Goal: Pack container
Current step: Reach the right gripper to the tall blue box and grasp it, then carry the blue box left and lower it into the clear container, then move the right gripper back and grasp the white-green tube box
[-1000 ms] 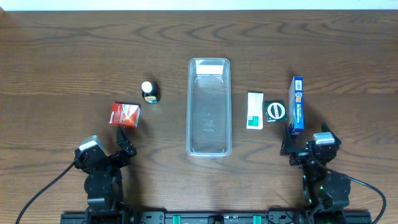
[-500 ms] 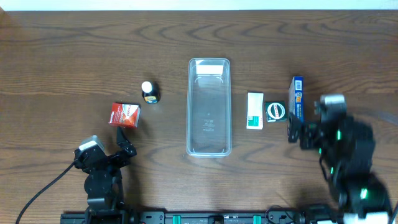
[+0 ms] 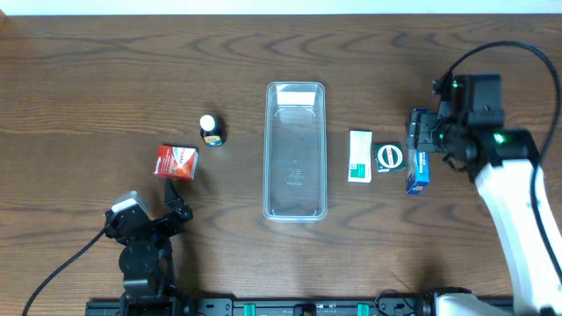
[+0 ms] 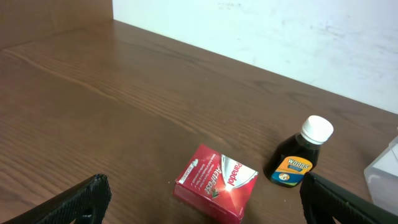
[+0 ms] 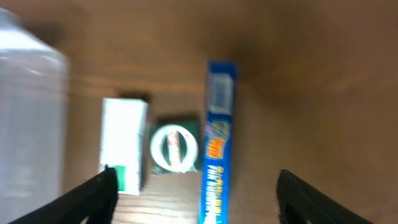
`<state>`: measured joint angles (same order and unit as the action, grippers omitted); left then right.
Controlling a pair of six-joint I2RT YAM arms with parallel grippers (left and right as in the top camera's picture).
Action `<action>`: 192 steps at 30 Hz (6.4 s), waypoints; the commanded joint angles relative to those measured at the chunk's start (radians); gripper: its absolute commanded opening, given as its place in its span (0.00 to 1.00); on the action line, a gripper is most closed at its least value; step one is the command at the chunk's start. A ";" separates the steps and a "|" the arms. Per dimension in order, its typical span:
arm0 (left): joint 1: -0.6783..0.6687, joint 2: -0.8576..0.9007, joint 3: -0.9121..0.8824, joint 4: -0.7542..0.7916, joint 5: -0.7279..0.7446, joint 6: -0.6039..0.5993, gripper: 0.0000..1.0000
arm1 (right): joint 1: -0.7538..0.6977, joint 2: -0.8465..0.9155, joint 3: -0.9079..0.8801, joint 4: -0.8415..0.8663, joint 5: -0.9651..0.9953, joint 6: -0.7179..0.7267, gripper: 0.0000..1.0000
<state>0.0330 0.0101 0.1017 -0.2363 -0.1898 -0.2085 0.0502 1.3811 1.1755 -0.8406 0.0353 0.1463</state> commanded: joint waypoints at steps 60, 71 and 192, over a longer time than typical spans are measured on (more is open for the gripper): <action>0.005 -0.006 -0.025 -0.008 -0.001 0.005 0.98 | 0.471 0.252 0.065 0.441 -0.234 0.594 0.10; 0.005 -0.006 -0.025 -0.008 -0.001 0.005 0.98 | 0.475 0.411 0.065 0.554 -0.272 0.607 0.15; 0.005 -0.006 -0.025 -0.008 -0.001 0.005 0.98 | 0.350 0.408 -0.020 0.141 0.134 0.506 0.75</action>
<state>0.0330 0.0101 0.1017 -0.2363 -0.1898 -0.2085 0.3775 1.7790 1.1580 -0.6899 0.0616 0.5114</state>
